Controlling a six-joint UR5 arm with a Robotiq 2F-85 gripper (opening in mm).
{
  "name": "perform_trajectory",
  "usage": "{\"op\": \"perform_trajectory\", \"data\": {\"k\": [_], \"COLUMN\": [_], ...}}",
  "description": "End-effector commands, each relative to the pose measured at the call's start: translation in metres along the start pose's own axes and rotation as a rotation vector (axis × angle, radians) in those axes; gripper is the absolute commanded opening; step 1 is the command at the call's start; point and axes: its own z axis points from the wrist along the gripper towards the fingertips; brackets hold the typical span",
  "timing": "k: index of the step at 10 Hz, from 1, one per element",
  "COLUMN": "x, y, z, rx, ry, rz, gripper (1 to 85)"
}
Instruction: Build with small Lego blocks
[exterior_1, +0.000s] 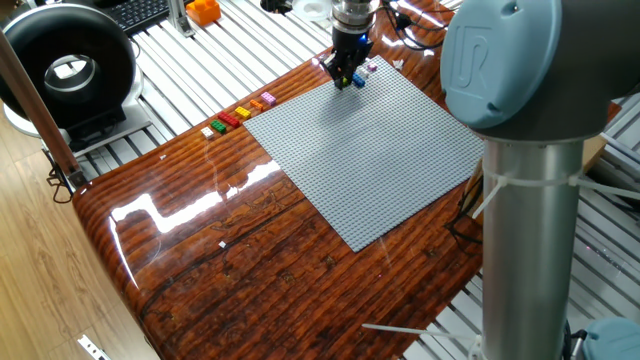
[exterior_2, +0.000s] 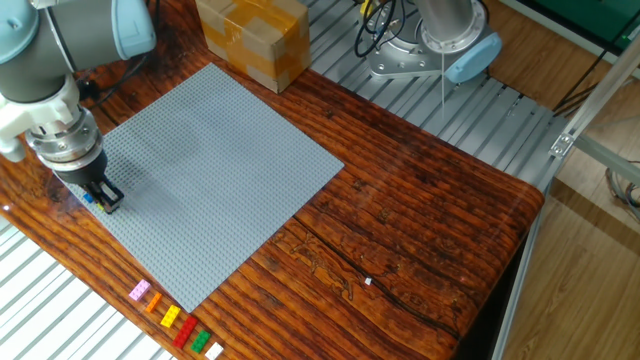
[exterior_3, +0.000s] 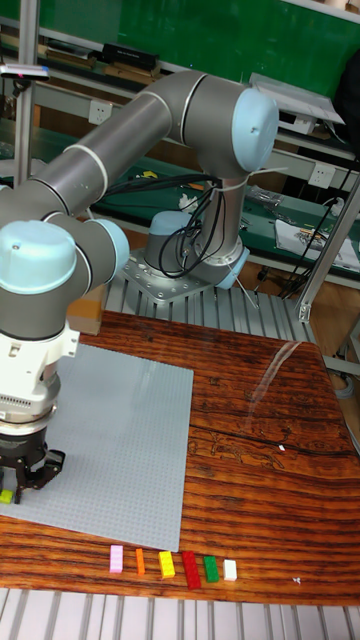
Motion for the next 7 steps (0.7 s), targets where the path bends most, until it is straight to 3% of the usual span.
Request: {"op": "perform_trajectory", "data": {"k": [1,4,7], "x": [-0.001,0.001,0.006], "y": [0.000,0.000,-0.004], "z": [0.001,-0.005,-0.014], "rx": [-0.013,-0.007,0.029], "ry": [-0.005,0.015,0.057], "rz": [-0.026,-0.012,0.010], "gripper": [43.0,43.0,37.7]}}
